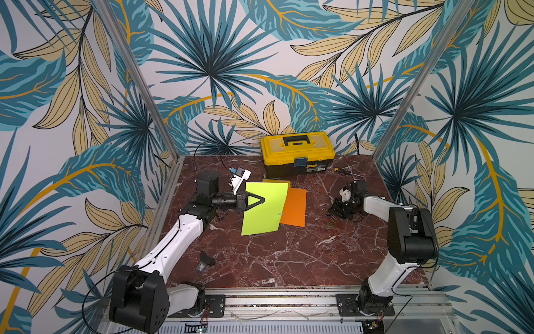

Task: Unclip the paperclips from the documents
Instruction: Place the paper clip at the center of the board.

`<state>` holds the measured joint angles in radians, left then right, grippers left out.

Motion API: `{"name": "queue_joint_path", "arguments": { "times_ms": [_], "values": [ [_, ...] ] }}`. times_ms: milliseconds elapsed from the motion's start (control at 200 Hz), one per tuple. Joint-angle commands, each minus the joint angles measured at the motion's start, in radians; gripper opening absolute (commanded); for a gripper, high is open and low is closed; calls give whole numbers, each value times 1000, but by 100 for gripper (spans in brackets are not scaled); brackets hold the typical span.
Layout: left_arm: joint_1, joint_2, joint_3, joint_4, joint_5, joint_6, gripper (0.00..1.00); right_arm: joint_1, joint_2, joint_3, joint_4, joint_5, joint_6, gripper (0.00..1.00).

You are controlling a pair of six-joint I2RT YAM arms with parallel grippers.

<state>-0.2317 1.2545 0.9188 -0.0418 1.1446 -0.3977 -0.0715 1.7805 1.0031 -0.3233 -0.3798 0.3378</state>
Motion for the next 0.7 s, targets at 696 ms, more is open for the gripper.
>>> {"name": "queue_joint_path", "arguments": {
  "times_ms": [696],
  "values": [
    [8, 17, 26, 11, 16, 2, 0, 22, -218, -46, 66, -272, -103, 40]
  ]
}}
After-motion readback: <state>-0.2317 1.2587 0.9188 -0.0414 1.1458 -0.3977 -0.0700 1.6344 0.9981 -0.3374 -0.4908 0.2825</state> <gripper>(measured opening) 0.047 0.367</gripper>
